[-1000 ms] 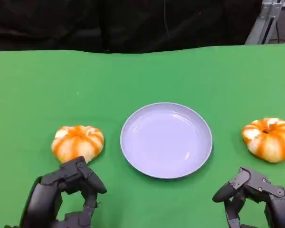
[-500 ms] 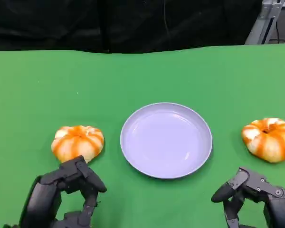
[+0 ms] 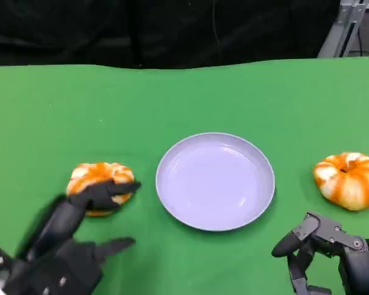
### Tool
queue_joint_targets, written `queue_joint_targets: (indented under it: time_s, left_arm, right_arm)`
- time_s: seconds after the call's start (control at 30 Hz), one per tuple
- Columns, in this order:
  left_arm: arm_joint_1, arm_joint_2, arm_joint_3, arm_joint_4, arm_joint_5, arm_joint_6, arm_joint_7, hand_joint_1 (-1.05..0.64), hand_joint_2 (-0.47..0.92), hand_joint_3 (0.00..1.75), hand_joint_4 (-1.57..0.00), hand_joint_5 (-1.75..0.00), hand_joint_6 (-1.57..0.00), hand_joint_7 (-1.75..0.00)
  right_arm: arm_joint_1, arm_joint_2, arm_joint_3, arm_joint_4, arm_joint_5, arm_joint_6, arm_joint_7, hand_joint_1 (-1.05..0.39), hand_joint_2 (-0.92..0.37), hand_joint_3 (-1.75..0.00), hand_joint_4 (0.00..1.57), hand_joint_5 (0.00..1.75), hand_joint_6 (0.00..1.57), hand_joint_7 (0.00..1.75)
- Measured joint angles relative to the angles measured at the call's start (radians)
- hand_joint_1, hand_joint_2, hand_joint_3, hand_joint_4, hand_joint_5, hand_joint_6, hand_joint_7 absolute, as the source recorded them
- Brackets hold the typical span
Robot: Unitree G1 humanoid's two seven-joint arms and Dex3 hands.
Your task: Grasp the bread from the table and place it into the plate.
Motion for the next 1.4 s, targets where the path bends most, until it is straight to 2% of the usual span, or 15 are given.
queue_joint_targets:
  time_s: [0.1,0.23,0.57,0.73,0.93,1.07,1.13,1.17,1.2,1.23,1.27,1.3,1.33,1.37,1.4]
  left_arm:
    - [-0.055,0.049,-0.019,0.007,0.104,0.035,0.011,-0.39,0.92,0.04,-0.27,-0.42,-0.44,-0.01]
    - [-0.147,0.096,-0.077,0.084,0.257,0.040,0.068,-0.44,0.92,0.02,-0.21,-0.37,-0.39,0.00]
    - [-0.349,0.100,-0.255,0.307,0.489,0.193,0.093,-0.47,0.91,0.00,-0.15,-0.31,-0.31,0.00]
    - [-0.445,0.072,-0.342,0.461,0.531,0.240,0.099,-0.48,0.91,0.01,-0.15,-0.31,-0.32,-0.01]
    - [-0.575,-0.002,-0.406,0.746,0.524,0.271,0.158,-0.49,0.92,0.01,-0.20,-0.30,-0.35,-0.01]
    - [-0.683,-0.047,-0.433,0.960,0.497,0.254,0.205,-0.40,0.92,0.02,-0.34,-0.20,-0.41,-0.01]
    - [-0.719,-0.057,-0.436,1.033,0.469,0.231,0.220,-0.27,0.92,0.09,-0.64,-0.30,-0.64,-0.10]
    - [-0.727,-0.057,-0.434,1.056,0.456,0.209,0.236,-0.23,0.92,0.10,-0.77,-0.45,-0.78,-0.12]
    - [-0.729,-0.057,-0.431,1.073,0.437,0.182,0.261,-0.23,0.92,0.08,-0.84,-0.99,-0.99,-0.15]
    - [-0.729,-0.056,-0.425,1.092,0.423,0.147,0.298,-0.24,0.92,0.06,-0.84,-1.27,-1.07,-0.16]
    - [-0.729,-0.054,-0.420,1.109,0.406,0.110,0.338,-0.24,0.92,0.05,-0.83,-1.45,-1.13,-0.16]
    - [-0.730,-0.051,-0.418,1.124,0.394,0.078,0.371,-0.24,0.92,0.05,-0.83,-1.49,-1.14,-0.16]
    - [-0.730,-0.049,-0.418,1.138,0.388,0.054,0.395,-0.24,0.92,0.02,-0.82,-1.64,-0.94,-0.90]
    - [-0.730,-0.047,-0.421,1.146,0.388,0.036,0.426,-0.23,0.92,0.02,-0.82,-1.70,-0.74,-1.38]
    - [-0.730,-0.045,-0.426,1.153,0.389,0.019,0.459,-0.22,0.92,0.03,-0.80,-1.72,-0.65,-1.56]
  right_arm:
    - [-0.003,0.000,0.002,0.000,-0.003,0.000,-0.003,0.08,-0.35,-1.31,0.82,1.68,0.79,1.29]
    - [-0.006,0.001,0.007,0.000,-0.005,0.003,-0.005,0.11,-0.35,-1.32,0.81,1.69,0.79,1.29]
    - [-0.004,0.001,0.009,-0.001,-0.004,0.001,-0.005,0.09,-0.34,-1.32,0.81,1.70,0.78,1.29]
    - [0.001,0.002,0.010,-0.004,-0.005,0.001,-0.006,0.09,-0.34,-1.33,0.81,1.69,0.78,1.29]
    - [0.007,0.001,0.009,-0.009,-0.005,0.002,-0.005,0.09,-0.33,-1.33,0.81,1.70,0.78,1.29]
    - [0.007,0.001,0.008,-0.009,-0.005,0.001,-0.005,0.09,-0.33,-1.34,0.82,1.70,0.79,1.29]
    - [0.007,0.001,0.008,-0.009,-0.005,0.001,-0.005,0.10,-0.33,-1.34,0.82,1.70,0.79,1.29]
    - [0.007,0.001,0.008,-0.009,-0.005,0.001,-0.005,0.10,-0.33,-1.34,0.82,1.70,0.79,1.29]
    - [0.008,0.001,0.008,-0.009,-0.005,0.001,-0.006,0.10,-0.33,-1.34,0.82,1.70,0.79,1.28]
    - [0.008,0.001,0.008,-0.009,-0.006,0.001,-0.006,0.10,-0.33,-1.34,0.82,1.70,0.79,1.28]
    - [0.008,0.001,0.008,-0.009,-0.007,0.001,-0.006,0.10,-0.33,-1.34,0.82,1.70,0.79,1.28]
    - [0.008,0.001,0.009,-0.009,-0.008,0.001,-0.006,0.10,-0.33,-1.34,0.82,1.70,0.79,1.28]
    - [0.008,0.001,0.009,-0.010,-0.009,0.001,-0.006,0.09,-0.33,-1.34,0.82,1.70,0.79,1.28]
    - [0.008,0.001,0.009,-0.010,-0.009,0.001,-0.006,0.09,-0.33,-1.35,0.82,1.70,0.79,1.28]
    - [0.008,0.001,0.009,-0.010,-0.009,0.001,-0.006,0.09,-0.33,-1.34,0.82,1.70,0.79,1.28]
